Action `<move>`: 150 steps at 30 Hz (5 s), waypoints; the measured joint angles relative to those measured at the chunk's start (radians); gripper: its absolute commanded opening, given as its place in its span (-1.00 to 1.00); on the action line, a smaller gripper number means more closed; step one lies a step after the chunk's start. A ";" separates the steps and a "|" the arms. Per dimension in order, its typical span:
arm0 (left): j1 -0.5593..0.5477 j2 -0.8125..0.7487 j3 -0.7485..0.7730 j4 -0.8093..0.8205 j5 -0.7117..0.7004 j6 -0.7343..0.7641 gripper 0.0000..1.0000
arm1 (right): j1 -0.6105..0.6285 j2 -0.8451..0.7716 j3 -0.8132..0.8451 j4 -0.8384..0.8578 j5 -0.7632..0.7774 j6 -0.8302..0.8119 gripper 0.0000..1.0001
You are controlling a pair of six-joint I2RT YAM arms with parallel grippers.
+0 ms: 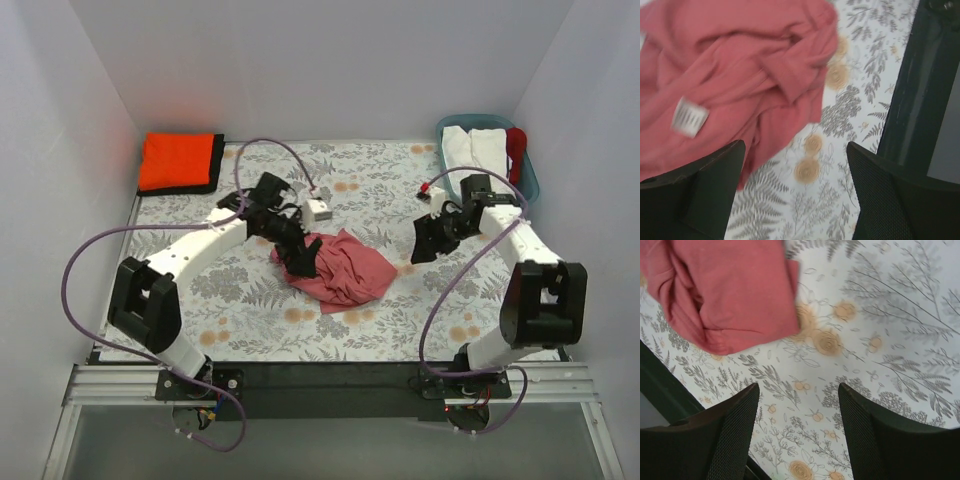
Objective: Fold and stack the t-shirts
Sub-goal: Flatten the tshirt out
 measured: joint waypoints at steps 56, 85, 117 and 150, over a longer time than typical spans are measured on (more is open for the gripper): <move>0.687 0.080 0.005 0.085 -0.149 -0.029 -1.00 | 0.154 0.222 0.127 -0.023 -0.045 0.082 0.22; 0.775 0.077 -0.069 -0.074 -0.176 0.111 -1.00 | 0.187 0.339 0.346 0.014 0.259 0.090 -0.97; 0.822 0.152 -0.057 -0.108 -0.181 0.140 -1.00 | 0.125 0.345 0.487 -0.120 0.298 -0.040 -0.62; 0.822 0.161 -0.058 -0.109 -0.163 0.106 -1.00 | 0.497 0.229 0.065 0.150 0.527 0.007 -0.32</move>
